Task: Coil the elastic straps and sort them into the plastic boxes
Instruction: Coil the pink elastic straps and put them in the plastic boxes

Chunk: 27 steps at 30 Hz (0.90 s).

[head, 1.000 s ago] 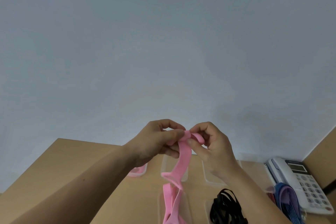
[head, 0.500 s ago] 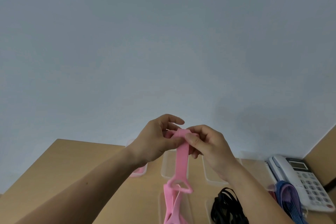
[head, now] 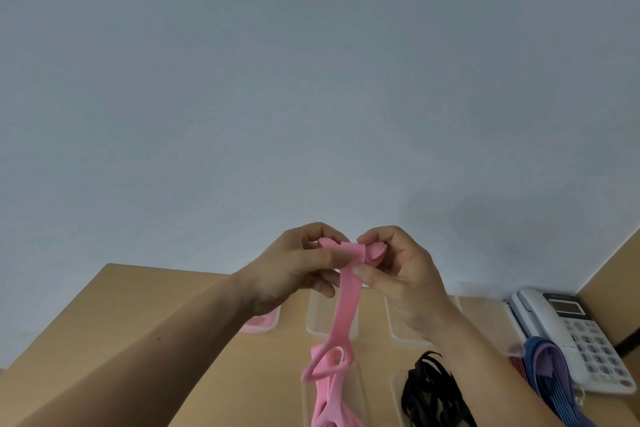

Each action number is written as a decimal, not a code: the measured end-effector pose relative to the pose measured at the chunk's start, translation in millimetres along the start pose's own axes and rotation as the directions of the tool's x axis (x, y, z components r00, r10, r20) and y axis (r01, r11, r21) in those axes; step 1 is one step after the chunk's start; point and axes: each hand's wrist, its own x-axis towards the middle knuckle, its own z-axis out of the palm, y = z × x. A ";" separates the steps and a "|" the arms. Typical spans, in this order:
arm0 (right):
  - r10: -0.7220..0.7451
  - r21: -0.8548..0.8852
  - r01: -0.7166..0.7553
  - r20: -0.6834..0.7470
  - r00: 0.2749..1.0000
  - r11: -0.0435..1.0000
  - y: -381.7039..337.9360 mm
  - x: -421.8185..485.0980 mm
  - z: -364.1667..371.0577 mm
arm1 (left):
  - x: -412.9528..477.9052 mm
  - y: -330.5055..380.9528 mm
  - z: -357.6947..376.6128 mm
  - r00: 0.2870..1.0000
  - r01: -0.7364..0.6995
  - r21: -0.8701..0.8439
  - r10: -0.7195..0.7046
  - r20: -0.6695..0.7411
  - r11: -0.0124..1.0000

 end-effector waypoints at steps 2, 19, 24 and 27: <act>0.001 0.015 -0.001 0.010 1.000 1.000 1.2 -0.5 0.7 | 1.2 -0.6 1.8 1.000 0.001 -0.026 -0.002 -0.024 1.000; 0.223 0.028 -0.223 0.000 0.975 0.975 -13.3 -0.8 -2.7 | 3.5 -12.1 9.7 0.983 -0.166 0.082 0.171 -0.066 0.983; 0.148 0.029 -0.147 -0.027 0.989 0.989 -9.5 -3.5 -5.1 | 3.2 -12.9 8.0 0.999 -0.036 0.194 0.040 -0.020 0.980; 0.117 0.024 -0.117 -0.009 0.993 0.993 -9.0 -4.2 -5.6 | 1.0 -11.6 9.0 1.000 0.004 0.240 -0.007 0.008 0.971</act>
